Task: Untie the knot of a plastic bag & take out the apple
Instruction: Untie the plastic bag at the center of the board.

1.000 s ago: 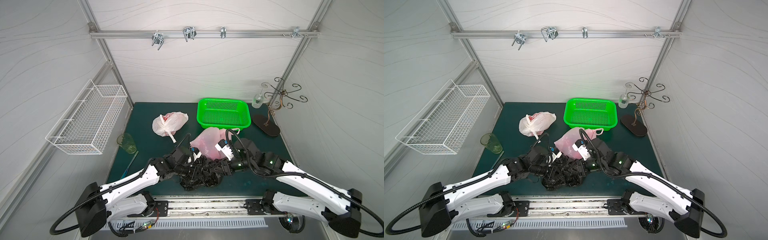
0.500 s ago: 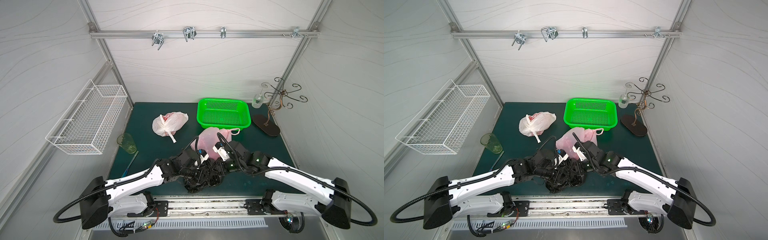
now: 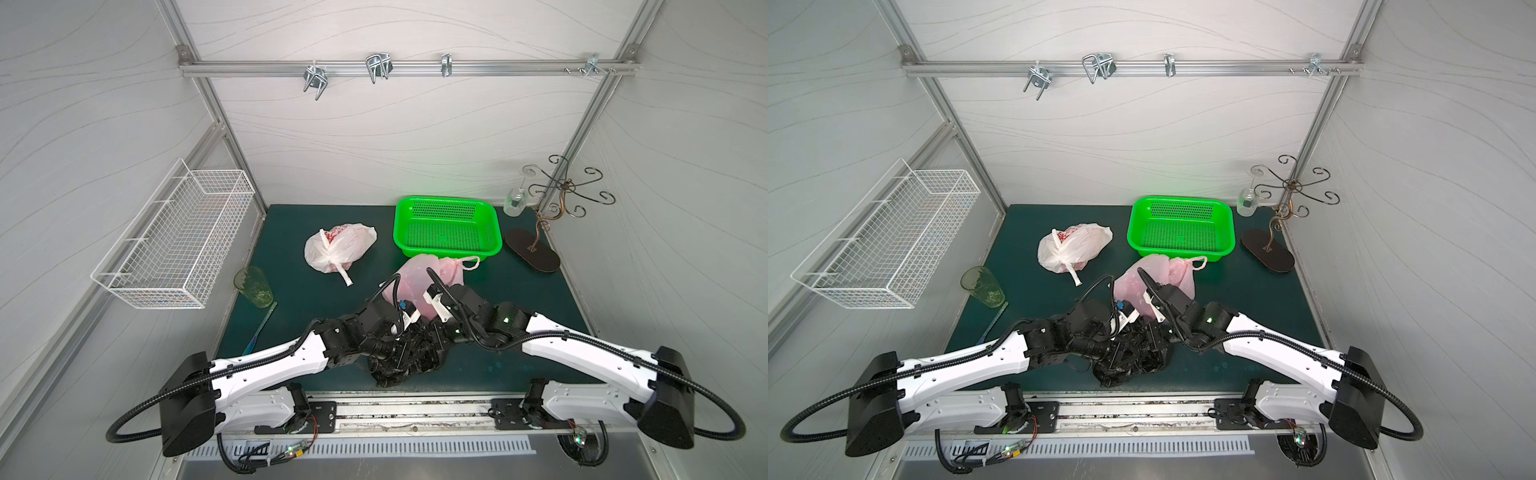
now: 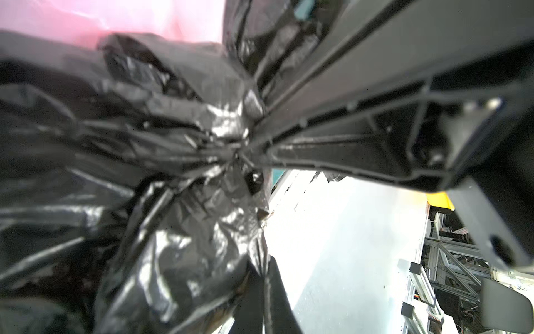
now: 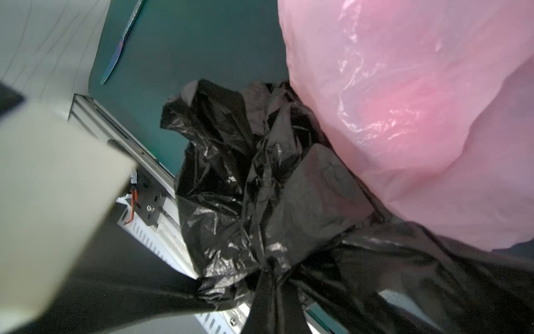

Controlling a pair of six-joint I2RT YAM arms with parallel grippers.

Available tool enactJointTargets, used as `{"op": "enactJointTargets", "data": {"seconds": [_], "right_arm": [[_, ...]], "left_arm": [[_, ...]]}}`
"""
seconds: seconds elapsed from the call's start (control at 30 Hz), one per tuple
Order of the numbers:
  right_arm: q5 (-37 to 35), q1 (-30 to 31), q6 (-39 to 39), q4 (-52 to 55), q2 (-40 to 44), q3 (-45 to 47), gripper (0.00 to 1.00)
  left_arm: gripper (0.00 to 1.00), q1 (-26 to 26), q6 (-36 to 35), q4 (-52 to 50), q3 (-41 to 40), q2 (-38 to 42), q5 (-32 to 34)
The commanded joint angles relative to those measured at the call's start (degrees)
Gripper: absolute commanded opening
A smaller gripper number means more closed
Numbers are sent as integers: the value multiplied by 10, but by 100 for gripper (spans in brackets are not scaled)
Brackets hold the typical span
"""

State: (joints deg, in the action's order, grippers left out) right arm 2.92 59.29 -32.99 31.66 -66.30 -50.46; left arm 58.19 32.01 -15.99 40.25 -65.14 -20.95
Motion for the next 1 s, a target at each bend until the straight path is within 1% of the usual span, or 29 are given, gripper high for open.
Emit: {"op": "enactJointTargets", "data": {"seconds": [0.0,0.1,0.23,0.53,0.67,0.83,0.97], "right_arm": [[-29,-9,4,28,28,-23,0],[-20,-33,20,53,43,-36,0],[7,-80,41,69,59,-39,0],[41,-172,90,93,67,-51,0],[54,-215,102,99,75,-52,0],[56,-253,106,104,94,-46,0],[49,-276,106,106,117,-41,0]], "left_arm": [[0,3,8,18,-15,13,17],[0,4,11,17,-36,19,22],[0,3,18,11,-58,29,26],[0,3,44,-21,-94,85,61],[0,3,48,-44,-96,106,77],[0,3,49,-84,-83,126,106],[0,3,41,-140,-53,143,159]]}}
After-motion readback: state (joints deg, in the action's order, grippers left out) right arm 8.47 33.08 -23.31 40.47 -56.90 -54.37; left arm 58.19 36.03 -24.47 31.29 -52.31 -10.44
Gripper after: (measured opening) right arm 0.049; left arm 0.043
